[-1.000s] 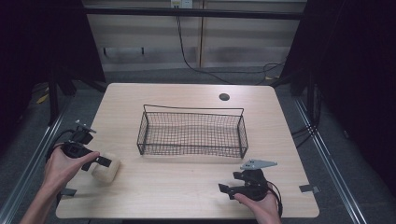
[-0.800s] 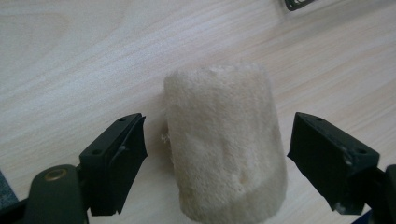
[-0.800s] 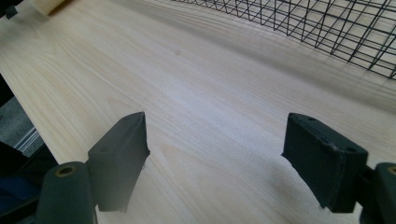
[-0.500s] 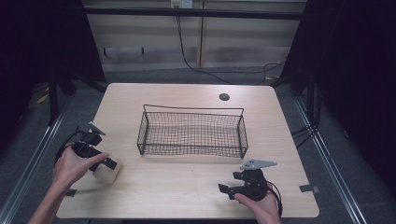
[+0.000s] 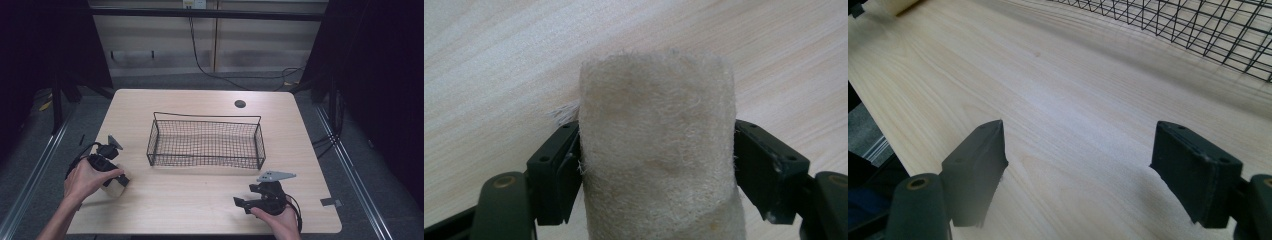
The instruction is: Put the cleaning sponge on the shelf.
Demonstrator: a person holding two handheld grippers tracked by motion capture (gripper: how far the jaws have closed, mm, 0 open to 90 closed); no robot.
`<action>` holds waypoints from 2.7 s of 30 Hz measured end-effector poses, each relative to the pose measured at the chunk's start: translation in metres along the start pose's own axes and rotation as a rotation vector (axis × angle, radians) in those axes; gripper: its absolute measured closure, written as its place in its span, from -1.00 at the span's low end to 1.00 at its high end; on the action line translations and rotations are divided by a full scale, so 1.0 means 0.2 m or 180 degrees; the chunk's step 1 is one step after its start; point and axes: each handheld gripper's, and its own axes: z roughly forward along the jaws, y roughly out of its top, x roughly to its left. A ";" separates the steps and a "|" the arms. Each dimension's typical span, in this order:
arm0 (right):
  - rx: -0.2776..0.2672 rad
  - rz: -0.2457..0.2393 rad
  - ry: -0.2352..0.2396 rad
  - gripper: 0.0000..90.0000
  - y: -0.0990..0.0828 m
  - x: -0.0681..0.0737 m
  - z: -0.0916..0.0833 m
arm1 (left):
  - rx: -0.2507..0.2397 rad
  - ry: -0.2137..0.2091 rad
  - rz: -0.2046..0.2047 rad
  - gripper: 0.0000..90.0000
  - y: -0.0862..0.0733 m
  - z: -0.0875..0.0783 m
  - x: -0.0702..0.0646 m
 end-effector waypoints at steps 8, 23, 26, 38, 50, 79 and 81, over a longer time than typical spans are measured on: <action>0.0010 0.0011 -0.0029 -0.52 0.00 0.00 0.00 | 0.0016 0.0022 -0.0047 -0.39 0.00 0.00 0.00; 0.0063 0.0001 -0.0009 -0.52 0.00 0.00 0.01 | 0.0106 0.0061 -0.0141 -0.38 -0.02 -0.05 0.01; 0.0054 -0.0007 -0.0005 -0.52 0.00 0.00 0.01 | 0.0083 0.0076 -0.0128 -0.38 -0.03 -0.07 0.00; 0.0052 -0.0004 0.0006 -0.52 0.00 0.00 0.01 | 0.0028 -0.0031 0.0006 -0.38 -0.03 -0.15 -0.05; 0.0047 0.0000 -0.0006 -0.52 0.00 0.00 0.01 | -0.0136 -0.0237 0.0002 -0.38 -0.06 -0.26 -0.05; 0.0042 0.0010 0.0002 -0.52 0.00 0.00 0.01 | -0.0282 -0.0360 0.0368 -0.38 0.04 -0.49 -0.22; 0.0044 0.0009 0.0004 -0.52 0.00 0.00 0.00 | -0.0311 -0.0354 0.0382 -0.38 0.05 -0.50 -0.23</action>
